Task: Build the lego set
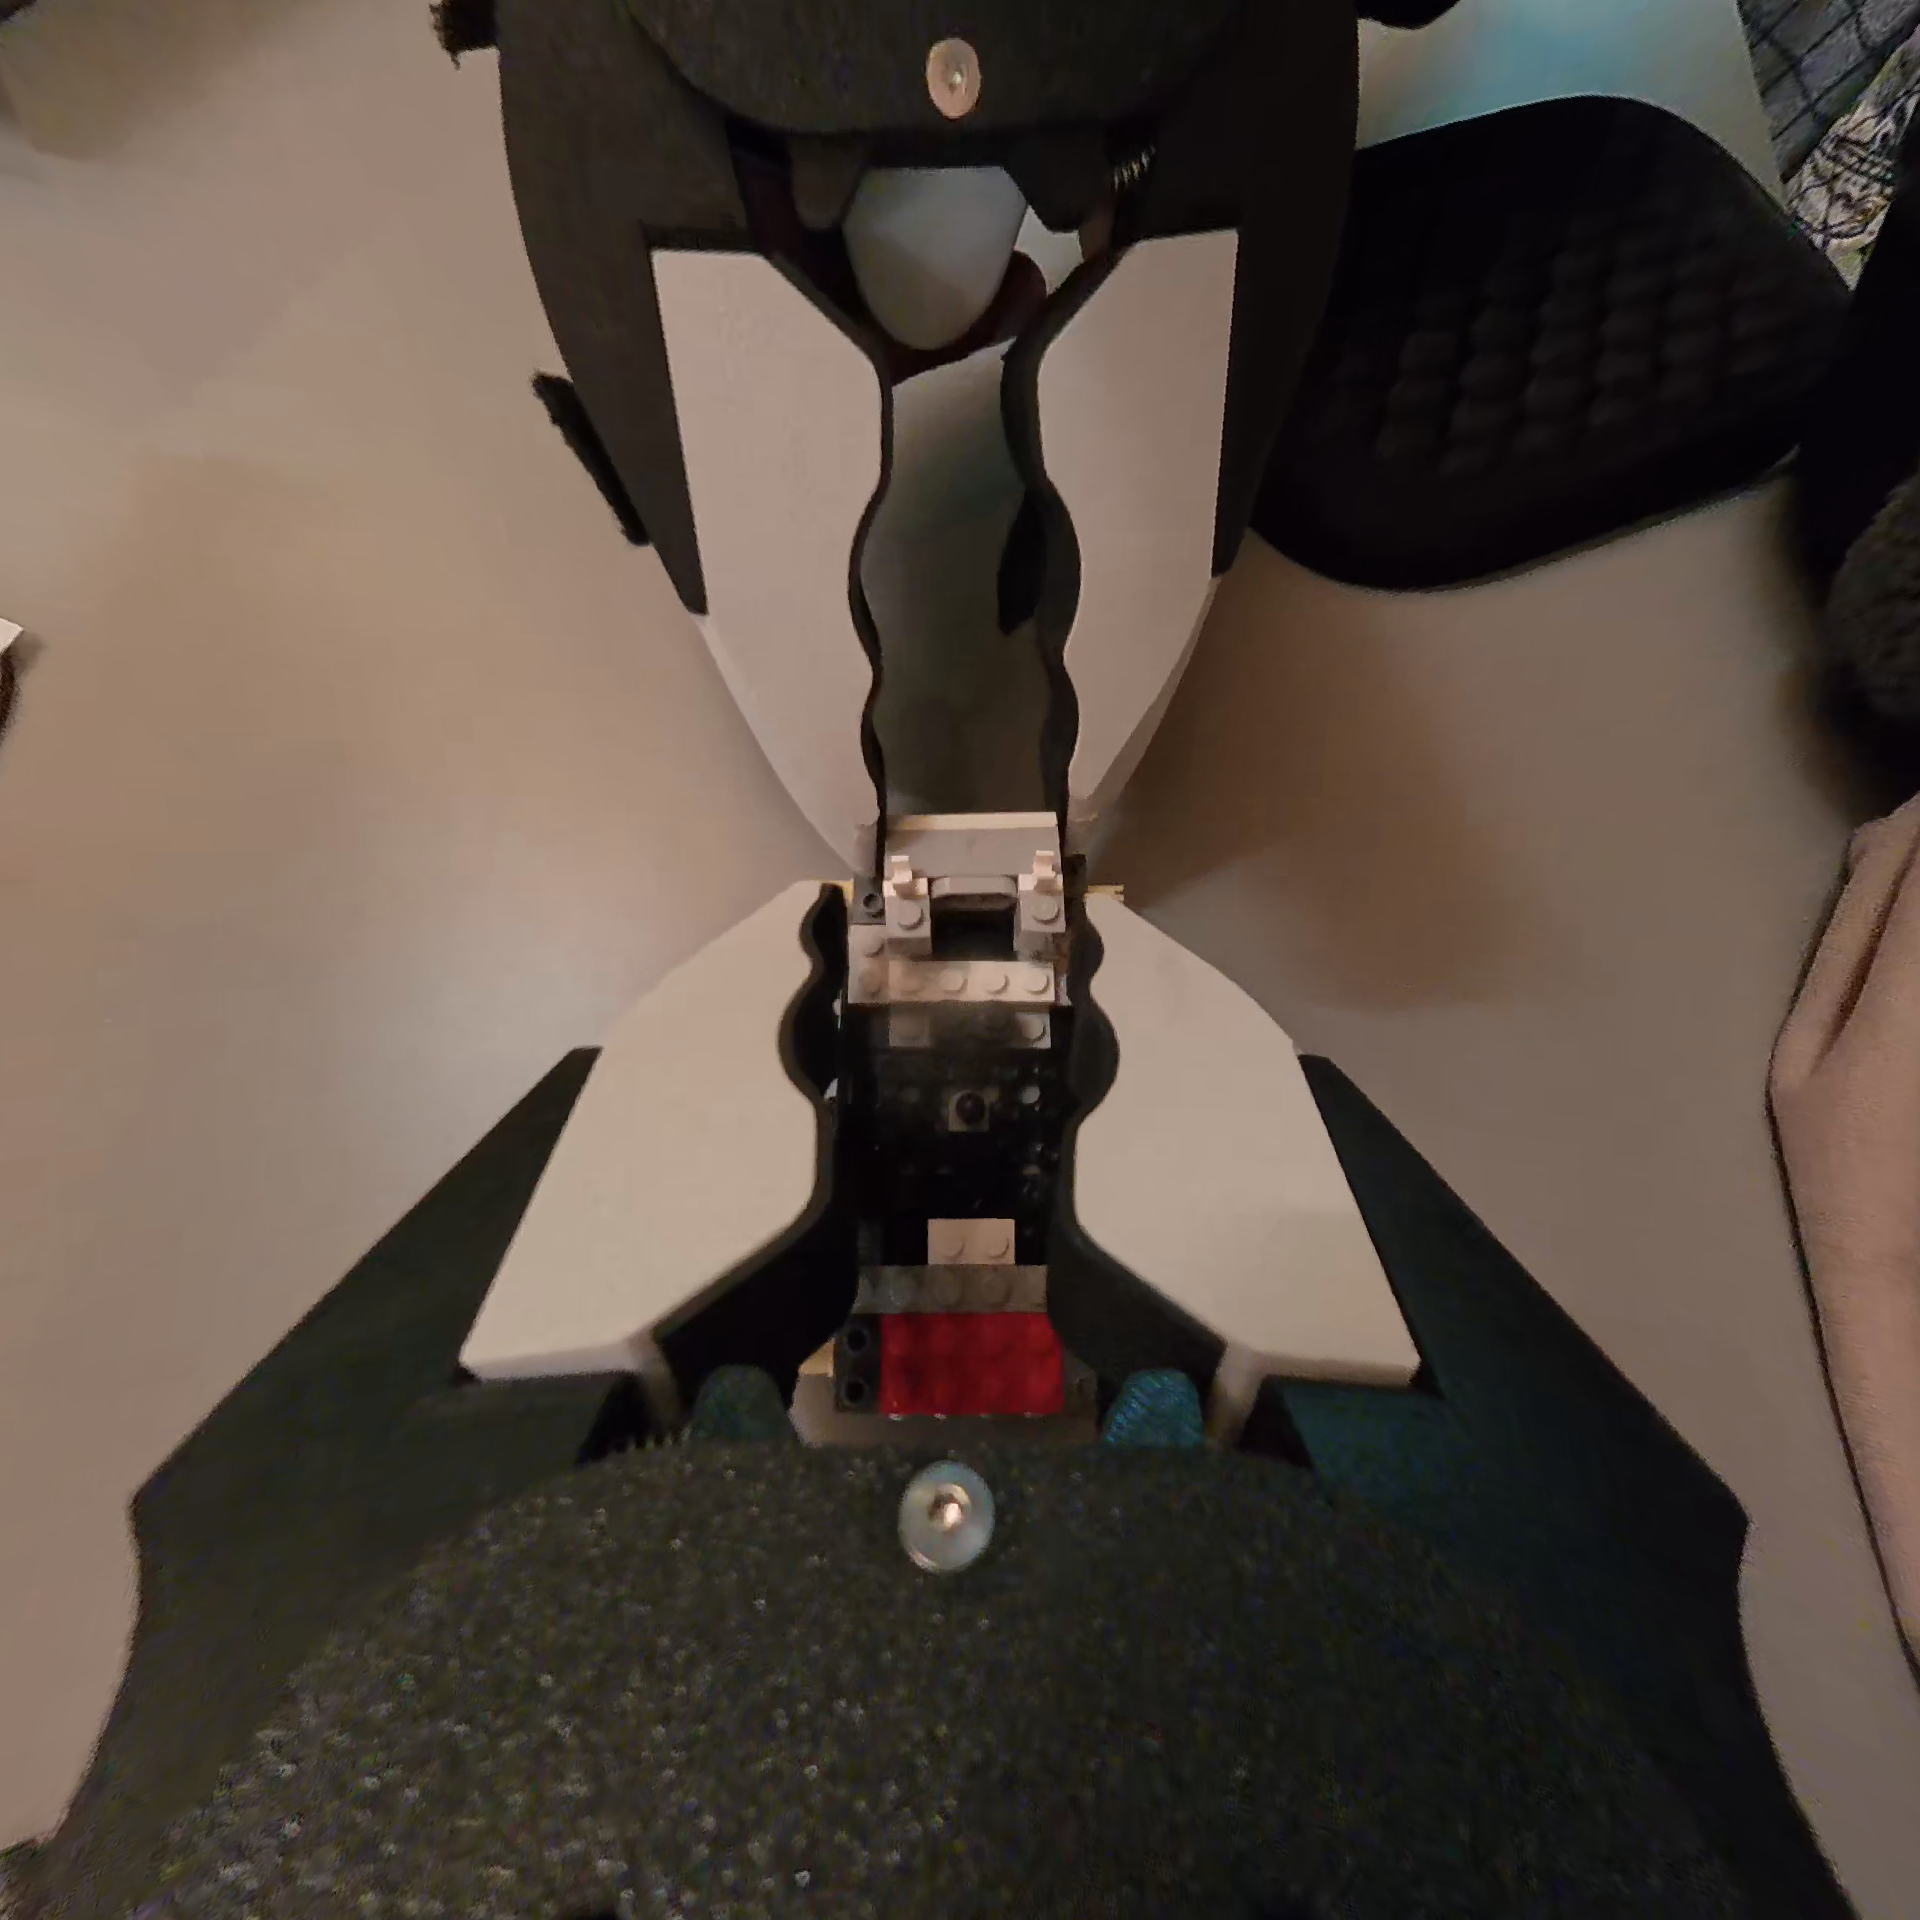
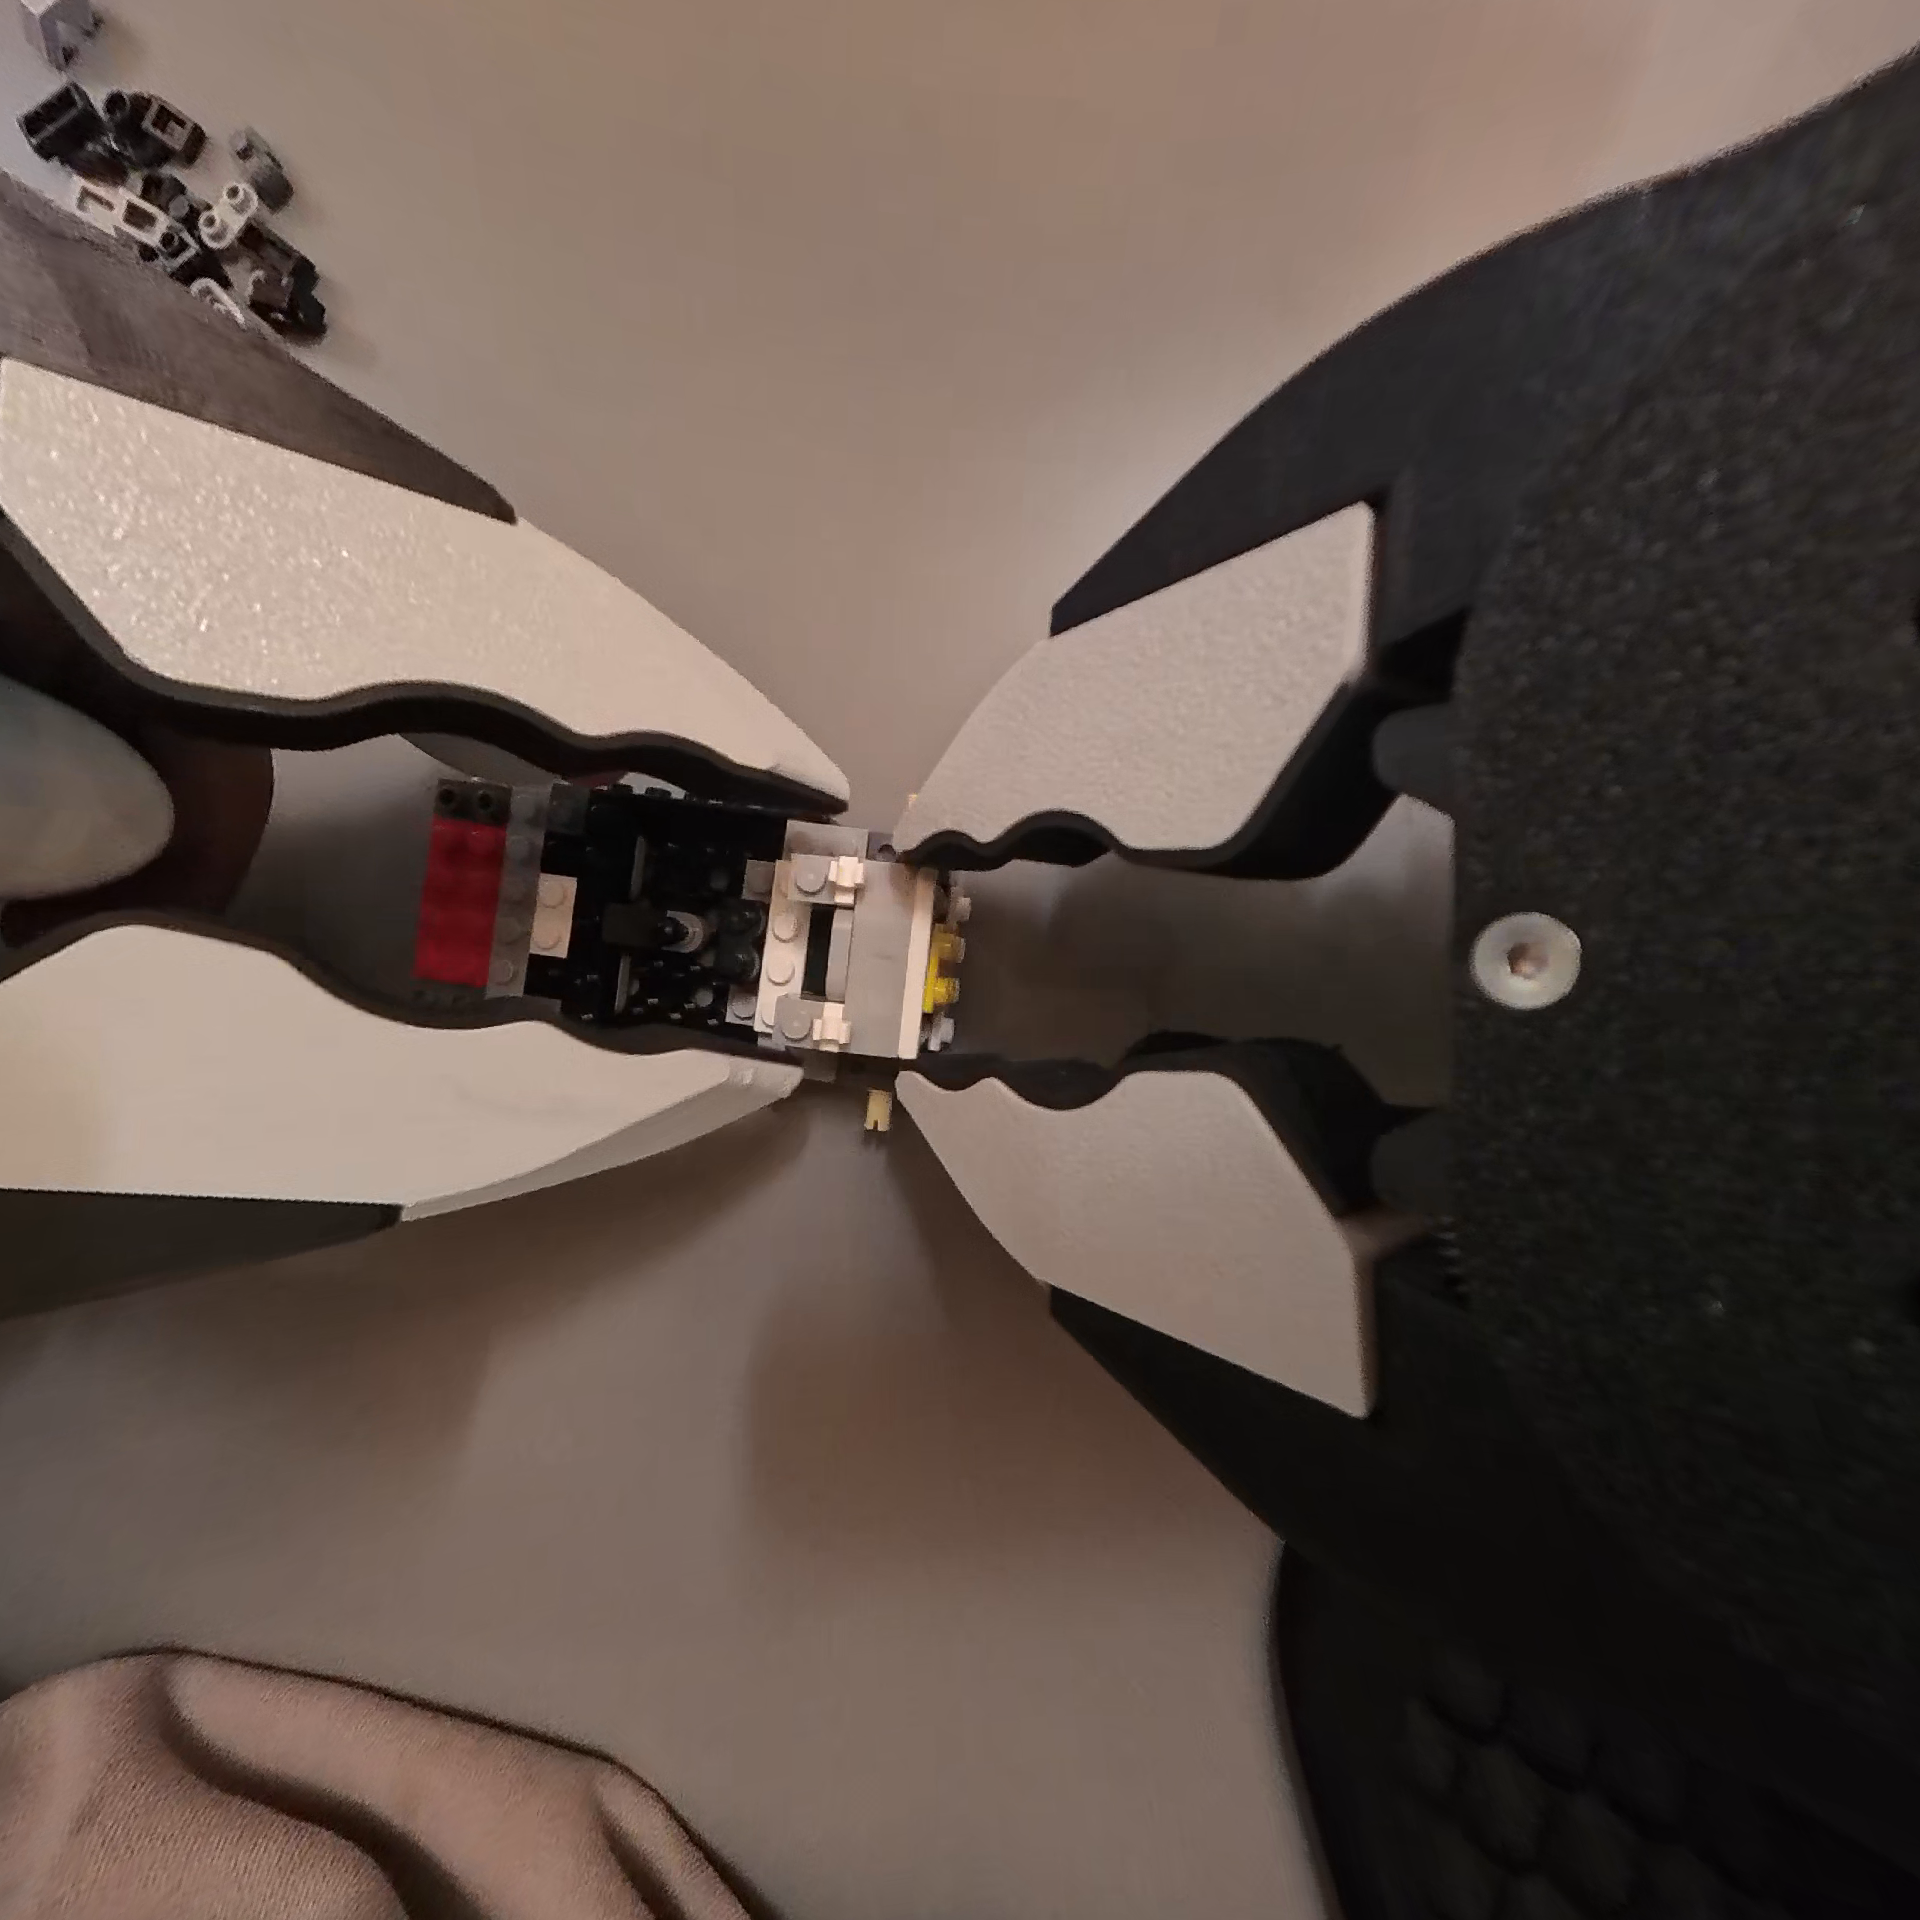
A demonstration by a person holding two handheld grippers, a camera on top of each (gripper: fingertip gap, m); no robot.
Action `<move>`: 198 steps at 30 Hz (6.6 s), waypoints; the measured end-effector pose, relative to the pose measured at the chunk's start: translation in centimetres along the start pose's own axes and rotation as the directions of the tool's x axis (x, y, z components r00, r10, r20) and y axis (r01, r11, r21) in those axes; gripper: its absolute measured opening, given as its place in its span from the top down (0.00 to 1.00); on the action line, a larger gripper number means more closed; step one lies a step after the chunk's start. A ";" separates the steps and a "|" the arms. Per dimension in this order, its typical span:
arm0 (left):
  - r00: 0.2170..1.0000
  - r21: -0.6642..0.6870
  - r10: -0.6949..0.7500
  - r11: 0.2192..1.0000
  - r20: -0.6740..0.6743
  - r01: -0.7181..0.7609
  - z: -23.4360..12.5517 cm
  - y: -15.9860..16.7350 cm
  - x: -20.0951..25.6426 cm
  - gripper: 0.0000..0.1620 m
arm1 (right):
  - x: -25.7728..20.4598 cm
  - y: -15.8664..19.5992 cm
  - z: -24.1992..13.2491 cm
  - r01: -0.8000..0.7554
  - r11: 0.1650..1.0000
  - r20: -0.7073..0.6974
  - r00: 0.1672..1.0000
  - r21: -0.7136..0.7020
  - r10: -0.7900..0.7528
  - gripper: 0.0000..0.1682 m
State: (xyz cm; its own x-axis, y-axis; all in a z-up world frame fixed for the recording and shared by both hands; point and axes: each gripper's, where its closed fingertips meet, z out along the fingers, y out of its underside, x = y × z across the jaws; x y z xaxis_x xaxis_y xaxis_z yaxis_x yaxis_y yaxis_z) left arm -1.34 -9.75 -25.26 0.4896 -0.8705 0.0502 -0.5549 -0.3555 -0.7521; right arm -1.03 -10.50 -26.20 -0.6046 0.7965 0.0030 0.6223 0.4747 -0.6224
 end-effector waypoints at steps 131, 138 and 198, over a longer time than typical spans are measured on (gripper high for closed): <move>0.997 -0.091 0.079 0.993 0.009 -0.078 0.3 -0.1 1.7 0.80 | -0.5 0.4 -0.6 -0.053 0.988 -0.067 0.996 0.146 0.063 0.80; 0.998 -0.084 0.056 0.995 -0.004 -0.056 -0.2 -0.1 1.8 0.77 | -0.4 0.1 -1.2 -0.097 0.980 -0.056 0.993 0.171 0.108 0.75; 0.991 -0.024 0.001 1.000 0.130 0.002 -3.9 4.0 -0.8 0.75 | 1.2 -1.4 -0.5 -0.244 0.961 -0.134 0.965 -0.131 0.226 0.98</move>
State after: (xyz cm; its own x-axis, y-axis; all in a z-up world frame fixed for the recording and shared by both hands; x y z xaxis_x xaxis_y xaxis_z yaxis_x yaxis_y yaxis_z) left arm -6.57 -11.82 -25.77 0.5725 -0.8191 -0.0366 -0.5697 -0.3653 -0.7362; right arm -2.44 -10.04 -24.93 -0.3758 0.9261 -0.0327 0.8106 0.3114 -0.4959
